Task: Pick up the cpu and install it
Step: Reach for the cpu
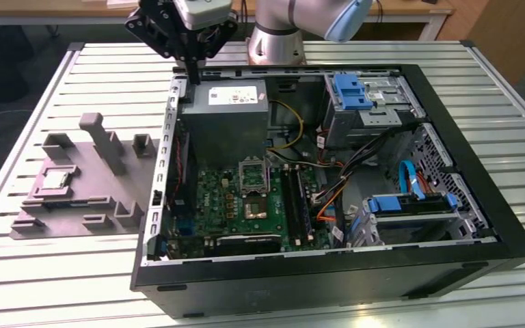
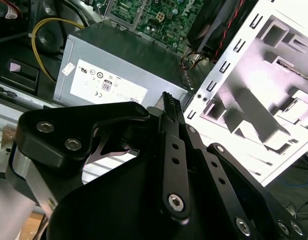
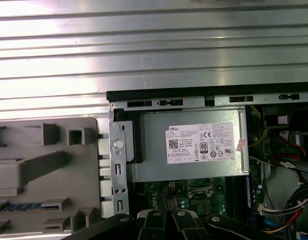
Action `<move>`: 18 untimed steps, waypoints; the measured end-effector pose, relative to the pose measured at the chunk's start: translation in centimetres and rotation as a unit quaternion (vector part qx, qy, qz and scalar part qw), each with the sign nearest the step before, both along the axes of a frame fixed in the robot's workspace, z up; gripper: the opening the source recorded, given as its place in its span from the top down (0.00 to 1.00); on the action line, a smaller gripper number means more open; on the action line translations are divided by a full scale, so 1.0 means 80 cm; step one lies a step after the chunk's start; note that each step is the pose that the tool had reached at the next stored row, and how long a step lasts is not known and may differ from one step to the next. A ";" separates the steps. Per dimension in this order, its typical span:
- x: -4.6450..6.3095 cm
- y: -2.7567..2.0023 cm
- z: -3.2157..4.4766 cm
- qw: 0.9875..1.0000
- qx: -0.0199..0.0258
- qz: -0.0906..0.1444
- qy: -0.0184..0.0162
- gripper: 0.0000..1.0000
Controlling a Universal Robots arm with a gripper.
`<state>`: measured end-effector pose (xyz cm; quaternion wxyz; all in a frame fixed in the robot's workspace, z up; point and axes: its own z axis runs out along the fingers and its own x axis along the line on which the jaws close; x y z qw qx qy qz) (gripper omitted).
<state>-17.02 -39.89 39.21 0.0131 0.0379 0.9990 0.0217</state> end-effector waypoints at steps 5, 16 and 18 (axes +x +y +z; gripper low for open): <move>-0.002 0.0000 0.0000 1.000 0.000 0.000 0.000 0.89; -0.006 0.0000 -0.0003 1.000 0.000 0.000 0.000 0.89; -0.006 0.0000 -0.0004 1.000 0.000 0.000 0.000 0.89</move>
